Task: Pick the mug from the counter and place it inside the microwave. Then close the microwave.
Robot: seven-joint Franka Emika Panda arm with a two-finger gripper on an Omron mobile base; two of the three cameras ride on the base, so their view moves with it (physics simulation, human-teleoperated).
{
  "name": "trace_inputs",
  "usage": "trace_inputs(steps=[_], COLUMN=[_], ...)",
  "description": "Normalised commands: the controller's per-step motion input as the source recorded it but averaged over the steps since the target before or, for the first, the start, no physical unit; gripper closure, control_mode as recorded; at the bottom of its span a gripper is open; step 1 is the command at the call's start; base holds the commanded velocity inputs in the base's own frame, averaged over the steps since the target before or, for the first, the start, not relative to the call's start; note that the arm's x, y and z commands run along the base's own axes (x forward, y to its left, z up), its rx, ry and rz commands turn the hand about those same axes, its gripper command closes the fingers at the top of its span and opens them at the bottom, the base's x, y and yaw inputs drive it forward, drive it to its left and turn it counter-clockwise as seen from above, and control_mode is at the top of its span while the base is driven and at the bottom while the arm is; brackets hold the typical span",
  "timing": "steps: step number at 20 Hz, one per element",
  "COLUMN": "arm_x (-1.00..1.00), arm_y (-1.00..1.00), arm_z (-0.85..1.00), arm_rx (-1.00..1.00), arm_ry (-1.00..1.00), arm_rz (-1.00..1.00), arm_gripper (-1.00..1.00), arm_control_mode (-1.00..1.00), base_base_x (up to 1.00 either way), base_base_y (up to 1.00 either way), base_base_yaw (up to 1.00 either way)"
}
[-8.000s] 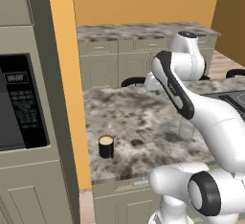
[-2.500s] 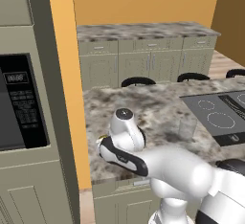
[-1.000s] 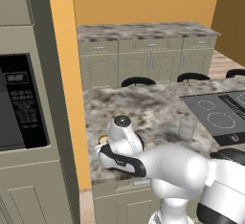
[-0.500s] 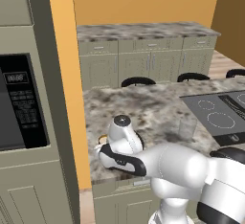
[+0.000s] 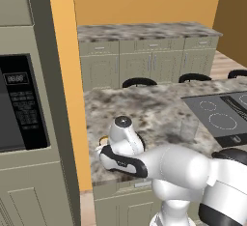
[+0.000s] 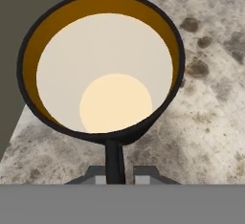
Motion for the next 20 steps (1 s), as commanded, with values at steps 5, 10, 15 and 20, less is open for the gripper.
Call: trace_inputs(steps=[5,10,15,20], arm_x=[0.00,0.01,-0.18,-0.19], arm_y=[0.00,-0.04,-0.31,-0.77], arm_z=[-0.03,0.17,0.88,0.95], arm_rx=[0.00,0.00,0.02,0.05], arm_ry=[0.00,-0.02,-0.08,-0.07], arm_rz=[0.00,0.00,0.00,0.00], arm_gripper=[1.00,1.00,1.00,1.00], arm_control_mode=[-1.00,-1.00,-1.00,-1.00], base_base_x=[0.00,0.00,0.00,0.00], base_base_y=[0.00,0.00,0.00,0.00], base_base_yaw=[0.00,0.00,0.00,0.00])
